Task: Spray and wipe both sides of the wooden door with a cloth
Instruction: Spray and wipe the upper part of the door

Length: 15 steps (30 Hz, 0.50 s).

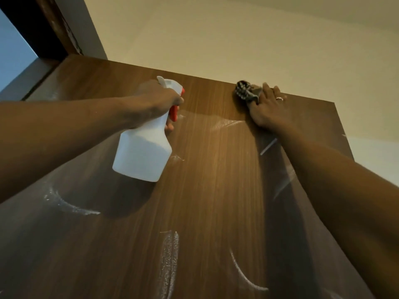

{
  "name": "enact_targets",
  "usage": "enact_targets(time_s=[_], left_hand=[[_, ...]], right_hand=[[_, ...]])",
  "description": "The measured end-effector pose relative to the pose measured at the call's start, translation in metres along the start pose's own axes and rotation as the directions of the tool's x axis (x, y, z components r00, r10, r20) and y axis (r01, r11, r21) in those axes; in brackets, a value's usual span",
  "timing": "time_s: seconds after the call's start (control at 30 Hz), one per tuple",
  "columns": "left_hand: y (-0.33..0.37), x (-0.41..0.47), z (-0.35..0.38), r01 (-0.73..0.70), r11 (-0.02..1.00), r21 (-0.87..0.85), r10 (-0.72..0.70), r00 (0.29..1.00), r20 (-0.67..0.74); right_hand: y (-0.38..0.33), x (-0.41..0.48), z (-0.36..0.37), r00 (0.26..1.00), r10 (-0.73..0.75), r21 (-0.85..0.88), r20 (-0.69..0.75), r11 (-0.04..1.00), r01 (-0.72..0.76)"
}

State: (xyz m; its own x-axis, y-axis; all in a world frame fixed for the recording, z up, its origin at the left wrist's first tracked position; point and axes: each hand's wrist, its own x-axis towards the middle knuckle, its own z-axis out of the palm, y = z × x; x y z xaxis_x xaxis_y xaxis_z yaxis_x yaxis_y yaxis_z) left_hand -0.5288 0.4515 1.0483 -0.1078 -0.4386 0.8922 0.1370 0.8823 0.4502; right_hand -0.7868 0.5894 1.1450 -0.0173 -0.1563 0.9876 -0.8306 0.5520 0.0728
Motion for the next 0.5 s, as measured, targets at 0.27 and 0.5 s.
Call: enact_targets(time_s=[0.27, 0.5], left_hand=[[0.013, 0.004, 0.022, -0.012, 1.000, 0.001, 0.012, 1.000, -0.006], [0.034, -0.001, 0.033, -0.003, 1.000, -0.019, 0.003, 1.000, 0.014]], right_hand=[[-0.034, 0.002, 0.007, 0.969, -0.245, 0.011, 0.023, 0.970, 0.245], [0.071, -0.032, -0.004, 0.995, -0.095, -0.040, -0.018, 0.995, 0.094]])
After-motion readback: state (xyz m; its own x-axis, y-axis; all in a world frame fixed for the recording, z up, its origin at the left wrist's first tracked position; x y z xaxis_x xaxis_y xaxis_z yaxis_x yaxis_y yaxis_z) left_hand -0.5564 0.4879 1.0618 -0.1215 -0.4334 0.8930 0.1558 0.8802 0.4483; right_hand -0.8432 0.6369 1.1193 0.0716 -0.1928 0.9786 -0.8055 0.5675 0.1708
